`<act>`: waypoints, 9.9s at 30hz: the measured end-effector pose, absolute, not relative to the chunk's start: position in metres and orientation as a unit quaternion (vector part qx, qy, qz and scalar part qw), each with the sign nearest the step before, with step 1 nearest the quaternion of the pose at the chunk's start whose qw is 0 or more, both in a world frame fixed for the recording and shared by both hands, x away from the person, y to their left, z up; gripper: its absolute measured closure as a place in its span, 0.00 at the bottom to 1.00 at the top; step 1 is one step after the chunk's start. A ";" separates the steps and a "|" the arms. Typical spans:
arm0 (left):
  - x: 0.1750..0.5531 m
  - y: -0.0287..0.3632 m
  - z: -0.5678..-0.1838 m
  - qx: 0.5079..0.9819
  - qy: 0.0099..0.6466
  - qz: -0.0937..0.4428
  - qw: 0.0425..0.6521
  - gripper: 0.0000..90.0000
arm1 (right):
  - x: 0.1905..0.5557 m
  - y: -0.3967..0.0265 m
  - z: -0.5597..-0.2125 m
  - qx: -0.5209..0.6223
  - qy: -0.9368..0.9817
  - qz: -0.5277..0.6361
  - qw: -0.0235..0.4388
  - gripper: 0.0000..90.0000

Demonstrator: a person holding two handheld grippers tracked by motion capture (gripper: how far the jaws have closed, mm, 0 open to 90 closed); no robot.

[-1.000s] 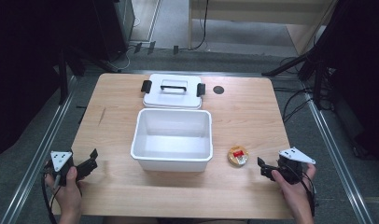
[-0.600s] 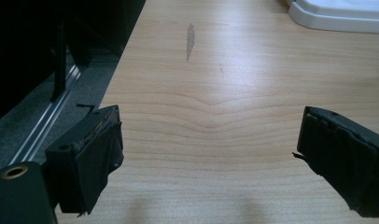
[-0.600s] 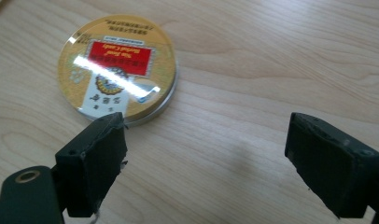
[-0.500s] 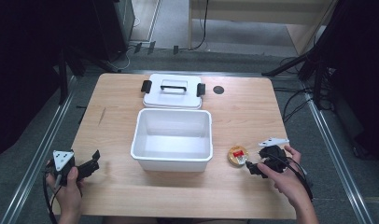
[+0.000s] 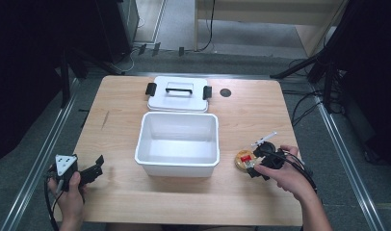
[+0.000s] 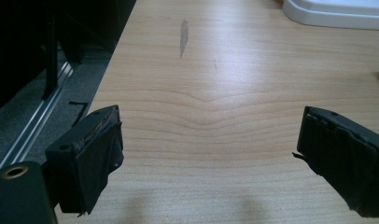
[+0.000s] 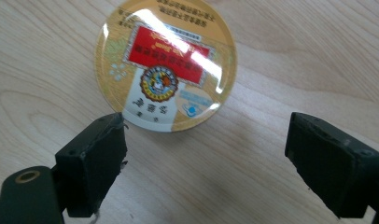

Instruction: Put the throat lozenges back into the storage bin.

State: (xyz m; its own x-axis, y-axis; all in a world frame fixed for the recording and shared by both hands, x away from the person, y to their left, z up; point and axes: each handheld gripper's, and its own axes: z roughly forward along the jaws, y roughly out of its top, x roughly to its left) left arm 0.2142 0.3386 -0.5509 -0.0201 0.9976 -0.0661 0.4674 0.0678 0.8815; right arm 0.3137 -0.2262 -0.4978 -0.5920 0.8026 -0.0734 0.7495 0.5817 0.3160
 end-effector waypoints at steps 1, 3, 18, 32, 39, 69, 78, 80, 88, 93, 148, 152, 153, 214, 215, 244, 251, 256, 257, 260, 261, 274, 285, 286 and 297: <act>0.214 0.339 -0.551 0.587 0.624 0.348 0.381 0.09 | 0.315 -0.225 -0.497 0.437 0.885 0.124 0.102 0.14; 0.215 0.339 -0.551 0.587 0.625 0.347 0.381 0.09 | 0.320 -0.217 -0.494 0.432 0.891 0.111 0.089 0.14; 0.215 0.340 -0.551 0.586 0.627 0.340 0.385 0.09 | 0.343 -0.191 -0.495 0.433 0.898 0.062 0.054 0.15; 0.215 0.341 -0.551 0.586 0.627 0.336 0.387 0.09 | 0.359 -0.173 -0.505 0.452 0.890 0.024 0.048 0.15; 0.215 0.341 -0.551 0.588 0.627 0.334 0.387 0.09 | 0.360 -0.170 -0.508 0.455 0.889 0.016 0.044 0.23; 0.215 0.342 -0.551 0.585 0.630 0.330 0.391 0.09 | 0.363 -0.165 -0.443 0.390 0.917 0.049 0.063 0.23; 0.215 0.343 -0.551 0.586 0.629 0.329 0.391 0.09 | 0.367 -0.157 -0.415 0.361 0.927 0.063 0.075 0.23; 0.215 0.343 -0.551 0.584 0.630 0.328 0.392 0.09 | 0.367 -0.155 -0.410 0.356 0.929 0.064 0.077 0.23; 0.215 0.343 -0.551 0.585 0.630 0.327 0.393 0.09 | 0.370 -0.142 -0.384 0.336 0.935 0.071 0.089 0.23; 0.215 0.343 -0.551 0.584 0.630 0.326 0.395 0.09 | 0.372 -0.132 -0.374 0.323 0.939 0.077 0.093 0.23; 0.216 0.345 -0.552 0.583 0.633 0.317 0.399 0.09 | 0.364 -0.033 -0.401 0.109 0.989 0.078 0.066 0.23; 0.216 0.345 -0.552 0.581 0.634 0.315 0.401 0.09 | 0.363 -0.033 -0.410 0.100 0.991 0.072 0.059 0.23; 0.217 0.345 -0.552 0.582 0.634 0.314 0.401 0.09 | 0.364 -0.034 -0.413 0.099 0.991 0.071 0.056 0.23; 0.216 0.346 -0.552 0.580 0.634 0.312 0.405 0.09 | 0.361 -0.025 -0.421 0.162 0.980 0.080 0.085 0.32; 0.216 0.346 -0.552 0.580 0.634 0.313 0.405 0.09 | 0.361 -0.027 -0.415 0.170 0.977 0.098 0.081 0.32; 0.215 0.344 -0.551 0.576 0.634 0.322 0.404 0.07 | 0.337 -0.148 -0.369 0.346 0.877 0.294 0.160 0.00; 0.216 0.344 -0.551 0.580 0.631 0.321 0.403 0.02 | 0.327 -0.187 -0.382 0.386 0.836 0.335 0.202 0.00; 0.216 0.343 -0.551 0.582 0.631 0.323 0.399 0.02 | 0.321 -0.213 -0.399 0.424 0.798 0.359 0.232 0.00; 0.216 0.343 -0.551 0.582 0.631 0.323 0.398 0.02 | 0.319 -0.219 -0.403 0.437 0.788 0.365 0.235 0.00; 0.216 0.343 -0.551 0.583 0.630 0.324 0.399 0.02 | 0.316 -0.234 -0.417 0.455 0.771 0.376 0.238 0.00; 0.216 0.343 -0.551 0.582 0.630 0.325 0.399 0.02 | 0.314 -0.240 -0.423 0.460 0.767 0.377 0.239 0.00; 0.216 0.343 -0.551 0.580 0.632 0.324 0.398 0.02 | 0.282 -0.297 -0.471 0.513 0.709 0.398 0.275 0.00; 0.216 0.343 -0.551 0.578 0.635 0.321 0.400 0.01 | 0.256 -0.330 -0.514 0.553 0.686 0.389 0.270 0.00; 0.216 0.343 -0.551 0.578 0.635 0.322 0.399 0.01 | 0.255 -0.332 -0.516 0.554 0.687 0.389 0.266 0.00; 0.216 0.342 -0.551 0.580 0.635 0.324 0.395 0.00 | 0.240 -0.337 -0.542 0.574 0.671 0.387 0.267 0.00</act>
